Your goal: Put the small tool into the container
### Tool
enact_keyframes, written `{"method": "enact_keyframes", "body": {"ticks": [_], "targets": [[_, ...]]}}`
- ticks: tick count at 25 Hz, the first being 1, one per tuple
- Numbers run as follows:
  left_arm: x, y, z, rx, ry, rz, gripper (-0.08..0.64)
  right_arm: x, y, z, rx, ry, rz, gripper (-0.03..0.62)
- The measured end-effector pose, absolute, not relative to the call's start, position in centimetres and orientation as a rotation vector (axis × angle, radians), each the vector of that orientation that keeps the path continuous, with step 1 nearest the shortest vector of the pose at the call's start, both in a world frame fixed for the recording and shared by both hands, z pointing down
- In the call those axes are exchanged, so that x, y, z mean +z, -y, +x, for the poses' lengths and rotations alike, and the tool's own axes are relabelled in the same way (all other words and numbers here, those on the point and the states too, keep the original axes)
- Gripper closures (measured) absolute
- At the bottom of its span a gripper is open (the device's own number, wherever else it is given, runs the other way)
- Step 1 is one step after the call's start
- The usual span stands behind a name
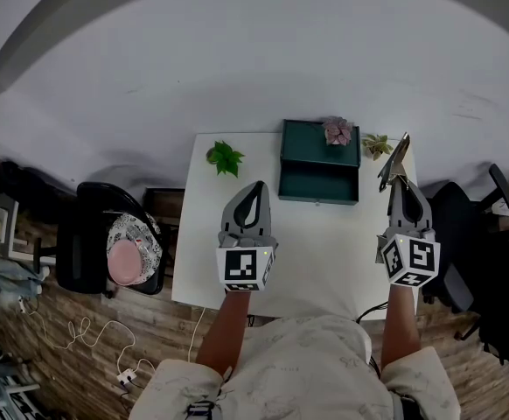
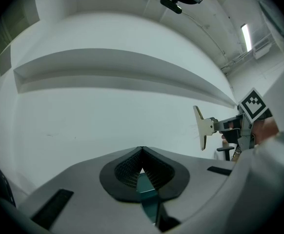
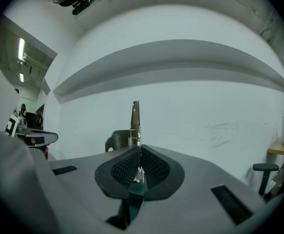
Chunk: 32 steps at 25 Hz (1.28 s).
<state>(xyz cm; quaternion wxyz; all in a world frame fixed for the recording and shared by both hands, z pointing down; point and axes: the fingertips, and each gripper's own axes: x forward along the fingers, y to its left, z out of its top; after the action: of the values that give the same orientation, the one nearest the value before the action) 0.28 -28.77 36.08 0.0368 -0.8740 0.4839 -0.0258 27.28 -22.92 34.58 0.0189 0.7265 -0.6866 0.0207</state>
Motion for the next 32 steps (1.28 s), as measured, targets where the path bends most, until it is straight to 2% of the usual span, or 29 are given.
{"method": "enact_keyframes", "body": {"ticks": [32], "targets": [[39.4,30.0,0.9,-0.108,-1.555,-2.712,0.555,34.9,27.1,25.3,-0.12,2.113,1.991,0.578]]}}
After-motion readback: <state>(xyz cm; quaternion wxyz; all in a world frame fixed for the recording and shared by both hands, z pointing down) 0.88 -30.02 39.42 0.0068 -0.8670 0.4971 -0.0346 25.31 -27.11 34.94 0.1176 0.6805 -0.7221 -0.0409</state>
